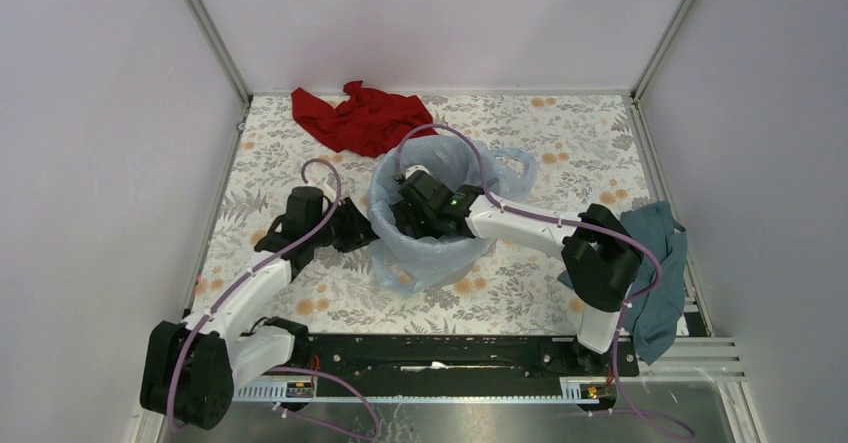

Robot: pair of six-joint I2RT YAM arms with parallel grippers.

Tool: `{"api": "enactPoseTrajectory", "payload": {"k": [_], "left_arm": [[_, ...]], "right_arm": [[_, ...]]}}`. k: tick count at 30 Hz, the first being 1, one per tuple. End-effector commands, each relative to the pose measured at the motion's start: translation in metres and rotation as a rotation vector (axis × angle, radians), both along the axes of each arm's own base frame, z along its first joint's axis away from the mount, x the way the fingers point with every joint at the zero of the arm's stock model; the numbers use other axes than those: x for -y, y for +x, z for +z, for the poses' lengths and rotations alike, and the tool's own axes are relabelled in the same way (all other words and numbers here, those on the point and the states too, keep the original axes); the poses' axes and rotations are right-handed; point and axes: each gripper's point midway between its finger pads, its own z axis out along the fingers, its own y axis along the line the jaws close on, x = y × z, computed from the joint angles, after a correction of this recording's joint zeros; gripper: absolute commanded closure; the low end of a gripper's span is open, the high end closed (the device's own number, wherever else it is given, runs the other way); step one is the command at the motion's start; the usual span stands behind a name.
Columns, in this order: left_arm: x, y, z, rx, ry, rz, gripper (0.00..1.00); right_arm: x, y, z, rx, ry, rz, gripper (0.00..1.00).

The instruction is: Put the trash bags into the trash bin

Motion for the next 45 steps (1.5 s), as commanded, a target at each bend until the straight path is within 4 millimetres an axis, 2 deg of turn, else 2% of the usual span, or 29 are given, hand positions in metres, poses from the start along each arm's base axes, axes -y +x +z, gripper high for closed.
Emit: {"api": "enactPoseTrajectory", "payload": {"k": [1,4,7,14,18,22,24,29,31,37,38,41,45], "left_arm": [[-0.005,0.015,0.040,0.139,0.058,-0.009,0.65],[-0.007,0.017,0.049,0.170,0.065,-0.006,0.57],[-0.003,0.016,0.048,0.164,0.051,-0.024,0.50],[-0.019,0.013,0.055,0.212,0.114,0.032,0.38],[-0.026,0.012,0.064,0.233,0.155,0.049,0.34],[-0.031,0.011,0.080,0.269,0.163,0.073,0.26],[-0.037,0.010,0.092,0.294,0.177,0.093,0.19],[-0.050,0.005,0.122,0.367,0.214,0.142,0.07],[-0.053,0.002,0.129,0.375,0.223,0.147,0.04],[-0.057,-0.005,0.146,0.401,0.218,0.160,0.01],[-0.058,-0.006,0.150,0.409,0.217,0.165,0.01],[-0.063,-0.006,0.159,0.430,0.233,0.192,0.01],[-0.072,-0.005,0.155,0.422,0.277,0.219,0.01]], "right_arm": [[0.003,0.005,0.022,0.043,-0.013,0.031,0.00],[0.004,0.005,0.002,0.020,-0.059,0.052,0.00],[0.001,0.004,-0.015,-0.004,-0.064,0.053,0.00],[-0.004,0.006,-0.031,-0.020,-0.057,0.019,0.00],[-0.004,0.004,-0.032,-0.033,-0.050,0.015,0.00],[-0.008,0.007,-0.029,-0.013,-0.022,0.005,0.00],[-0.012,0.008,-0.035,-0.012,0.009,0.003,0.00],[-0.023,0.009,-0.065,-0.068,-0.001,-0.002,0.00],[-0.026,0.008,-0.067,-0.085,0.005,-0.008,0.00],[-0.033,0.016,-0.043,-0.049,0.034,-0.015,0.00],[-0.029,0.015,-0.038,-0.053,0.011,-0.016,0.00],[-0.028,0.018,-0.002,-0.031,0.016,-0.016,0.00],[-0.021,0.023,0.062,0.050,0.070,-0.057,0.00]]}}
